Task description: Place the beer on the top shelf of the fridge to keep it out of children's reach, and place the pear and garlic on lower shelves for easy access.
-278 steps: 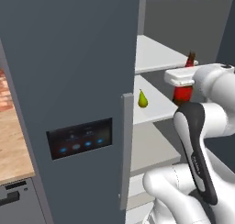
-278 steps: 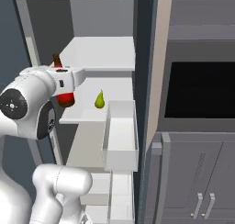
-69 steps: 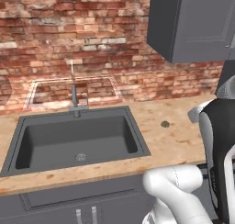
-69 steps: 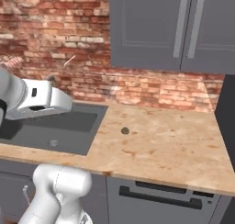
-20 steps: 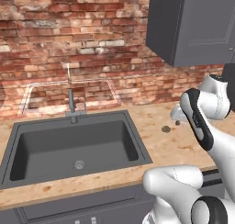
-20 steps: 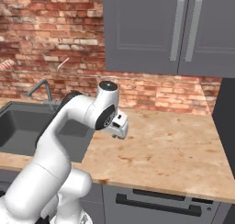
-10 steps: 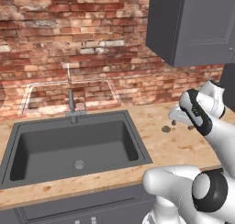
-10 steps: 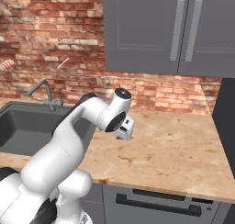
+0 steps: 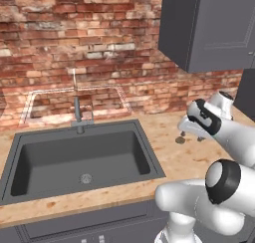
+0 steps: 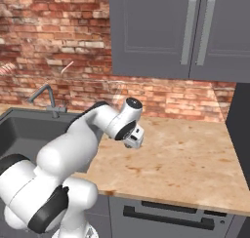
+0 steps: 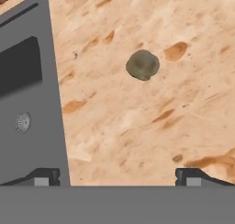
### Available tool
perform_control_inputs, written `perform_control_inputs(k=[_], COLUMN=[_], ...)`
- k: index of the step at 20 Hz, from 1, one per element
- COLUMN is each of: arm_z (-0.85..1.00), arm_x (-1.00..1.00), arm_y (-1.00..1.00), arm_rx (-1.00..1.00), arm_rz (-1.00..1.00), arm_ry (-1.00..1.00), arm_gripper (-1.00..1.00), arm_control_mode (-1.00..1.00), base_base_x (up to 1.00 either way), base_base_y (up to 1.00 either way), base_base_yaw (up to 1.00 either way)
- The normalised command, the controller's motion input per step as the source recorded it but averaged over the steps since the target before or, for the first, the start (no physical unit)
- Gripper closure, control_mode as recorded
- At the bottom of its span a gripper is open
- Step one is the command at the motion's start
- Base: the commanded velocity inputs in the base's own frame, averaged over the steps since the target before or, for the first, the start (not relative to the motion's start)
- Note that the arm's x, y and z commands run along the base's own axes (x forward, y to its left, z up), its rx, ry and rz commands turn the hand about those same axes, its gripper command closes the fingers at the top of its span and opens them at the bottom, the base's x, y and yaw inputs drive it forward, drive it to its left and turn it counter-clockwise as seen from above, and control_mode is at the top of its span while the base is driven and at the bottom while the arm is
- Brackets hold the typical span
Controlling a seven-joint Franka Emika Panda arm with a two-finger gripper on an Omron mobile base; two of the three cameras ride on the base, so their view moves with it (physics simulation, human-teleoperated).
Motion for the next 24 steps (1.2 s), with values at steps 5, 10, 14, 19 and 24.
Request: perform_control_inputs(k=[5,10,14,19,24], arm_z=[-0.24,-0.29,-0.31,-0.19,-0.07], arm_x=[0.30,0.30,0.30,0.24,0.21], arm_y=[0.00,-0.03,-0.16,-0.16,-0.07], arm_rx=[0.00,0.00,0.00,-0.02,-0.07], arm_rz=[0.00,0.00,-0.03,-0.04,-0.04], arm_ry=[0.00,0.00,0.00,0.00,0.00], arm_gripper=[-1.00,-1.00,-1.00,-1.00,-1.00], arm_control_mode=[-1.00,-1.00,-1.00,-1.00,-1.00], base_base_x=[0.00,0.00,0.00,0.00,0.00], base_base_y=[0.00,0.00,0.00,0.00,0.00], base_base_yaw=[0.00,0.00,0.00,0.00,0.00])
